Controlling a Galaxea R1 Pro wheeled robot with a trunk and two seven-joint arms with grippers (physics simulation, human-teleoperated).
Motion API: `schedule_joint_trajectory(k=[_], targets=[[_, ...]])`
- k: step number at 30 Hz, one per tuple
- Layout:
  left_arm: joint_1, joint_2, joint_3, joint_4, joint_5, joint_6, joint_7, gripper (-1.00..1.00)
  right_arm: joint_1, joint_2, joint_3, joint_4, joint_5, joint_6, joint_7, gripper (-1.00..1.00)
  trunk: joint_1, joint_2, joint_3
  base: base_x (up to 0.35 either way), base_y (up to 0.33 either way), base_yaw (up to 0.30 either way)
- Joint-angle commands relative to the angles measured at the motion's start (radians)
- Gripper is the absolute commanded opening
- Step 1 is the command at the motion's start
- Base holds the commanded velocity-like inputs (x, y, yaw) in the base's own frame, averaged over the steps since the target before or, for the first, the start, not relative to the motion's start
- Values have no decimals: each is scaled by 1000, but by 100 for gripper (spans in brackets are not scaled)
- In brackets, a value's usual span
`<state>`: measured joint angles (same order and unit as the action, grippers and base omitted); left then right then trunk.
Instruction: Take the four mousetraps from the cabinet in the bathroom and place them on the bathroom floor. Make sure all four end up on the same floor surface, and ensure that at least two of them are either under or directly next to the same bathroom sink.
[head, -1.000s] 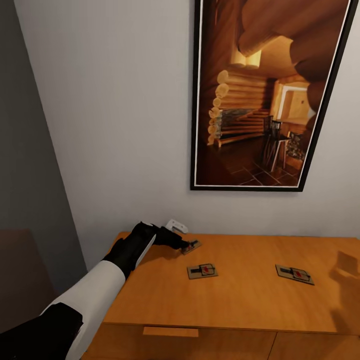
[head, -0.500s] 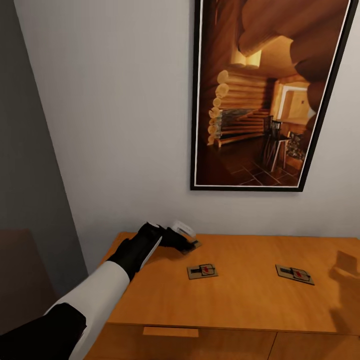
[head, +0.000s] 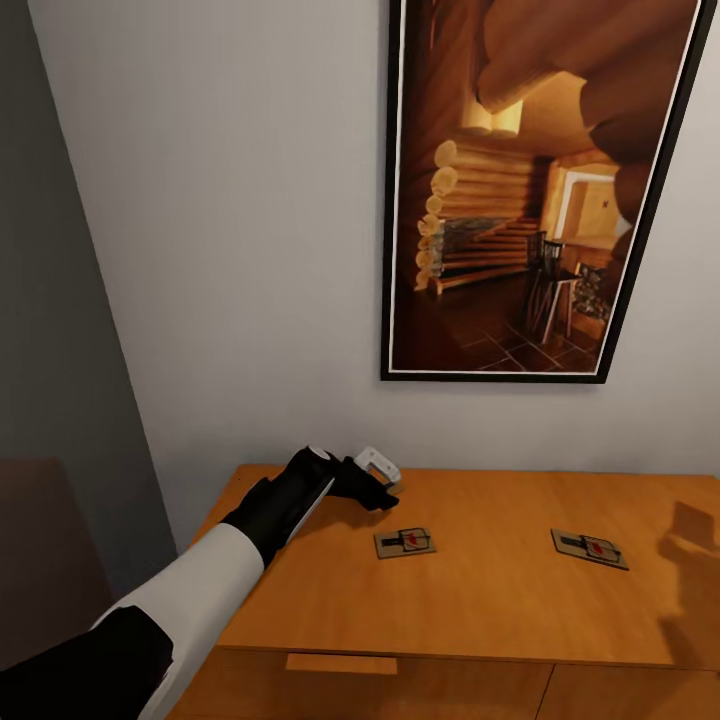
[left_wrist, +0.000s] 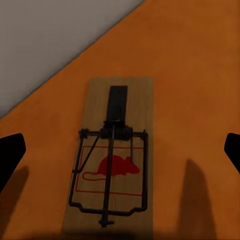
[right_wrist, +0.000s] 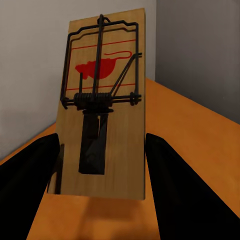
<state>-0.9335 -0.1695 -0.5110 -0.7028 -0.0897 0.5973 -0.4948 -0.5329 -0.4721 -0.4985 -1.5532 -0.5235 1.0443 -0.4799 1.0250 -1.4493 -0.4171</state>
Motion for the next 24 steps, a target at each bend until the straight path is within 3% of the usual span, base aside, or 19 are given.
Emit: schedule_joint_trajectory(k=[1, 17, 24], targets=[[-1, 0, 1, -1, -10, 3, -7, 100, -1, 0, 0, -1, -10, 3, -9, -100, 0, -1, -1, 0, 0, 0], [-1, 6, 3, 22, -3, 1, -7, 100, -1, 0, 0, 1, -10, 3, -9, -100, 0, -1, -1, 0, 0, 0], [-1, 6, 1, 47, 1, -30, -4, 100, -1, 0, 0, 1, -10, 3, -9, -100, 0, -1, -1, 0, 0, 0]])
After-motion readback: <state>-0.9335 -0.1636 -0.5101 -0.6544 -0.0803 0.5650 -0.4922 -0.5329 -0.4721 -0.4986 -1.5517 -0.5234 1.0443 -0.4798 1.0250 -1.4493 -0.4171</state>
